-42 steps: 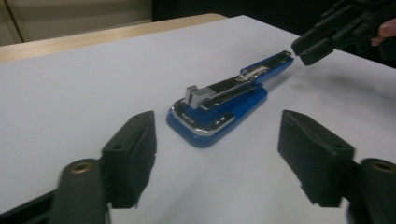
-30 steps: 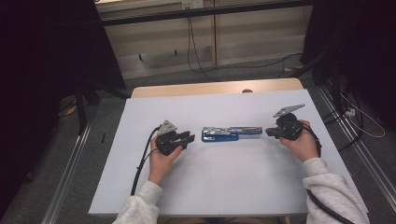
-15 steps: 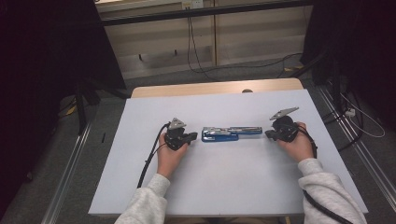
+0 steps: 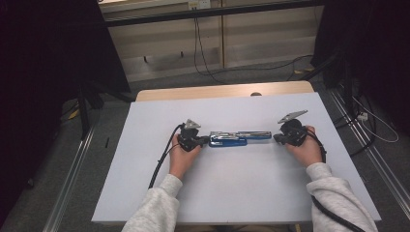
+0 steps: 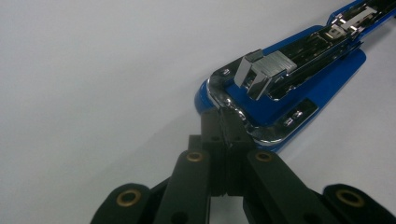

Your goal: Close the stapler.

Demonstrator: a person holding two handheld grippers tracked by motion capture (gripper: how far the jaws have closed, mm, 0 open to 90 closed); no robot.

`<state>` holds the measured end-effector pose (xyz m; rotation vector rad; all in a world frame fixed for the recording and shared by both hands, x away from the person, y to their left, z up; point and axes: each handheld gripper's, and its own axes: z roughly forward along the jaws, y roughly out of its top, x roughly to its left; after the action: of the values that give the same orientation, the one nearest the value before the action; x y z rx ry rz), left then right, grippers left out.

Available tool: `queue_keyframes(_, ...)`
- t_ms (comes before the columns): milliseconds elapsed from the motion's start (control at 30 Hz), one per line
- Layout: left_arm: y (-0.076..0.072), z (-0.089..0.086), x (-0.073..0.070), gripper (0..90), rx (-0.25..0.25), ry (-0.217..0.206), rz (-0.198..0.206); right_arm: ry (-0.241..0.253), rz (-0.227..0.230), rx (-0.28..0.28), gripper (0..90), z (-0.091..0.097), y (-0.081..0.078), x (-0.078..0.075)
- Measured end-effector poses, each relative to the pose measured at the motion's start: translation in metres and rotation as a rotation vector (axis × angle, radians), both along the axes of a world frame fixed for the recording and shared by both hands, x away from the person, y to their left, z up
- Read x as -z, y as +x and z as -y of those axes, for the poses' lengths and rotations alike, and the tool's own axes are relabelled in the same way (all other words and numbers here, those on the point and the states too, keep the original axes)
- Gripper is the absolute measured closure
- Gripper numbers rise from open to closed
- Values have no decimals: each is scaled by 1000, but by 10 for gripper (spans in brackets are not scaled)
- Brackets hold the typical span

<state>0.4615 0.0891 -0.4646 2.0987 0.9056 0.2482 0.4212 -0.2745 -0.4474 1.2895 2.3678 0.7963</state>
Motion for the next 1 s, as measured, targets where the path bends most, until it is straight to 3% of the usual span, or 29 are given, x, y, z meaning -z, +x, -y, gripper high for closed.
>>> queue_keyframes(300,1,0,0,900,-3,-3,-4,-33,5,-36,900,-10,2,-1)
queue_keyframes(433,0,0,0,900,2,-5,-5,-16,1,-36,900,-9,2,-1)
queue_keyframes(533,0,1,0,900,-6,-2,2,35,-3,-36,900,-11,3,-2)
queue_keyframes(867,0,1,0,900,-1,5,7,56,25,-69,892,-19,2,-8)
queue_keyframes(1000,0,1,0,900,2,7,9,62,30,-62,832,-19,2,-7)
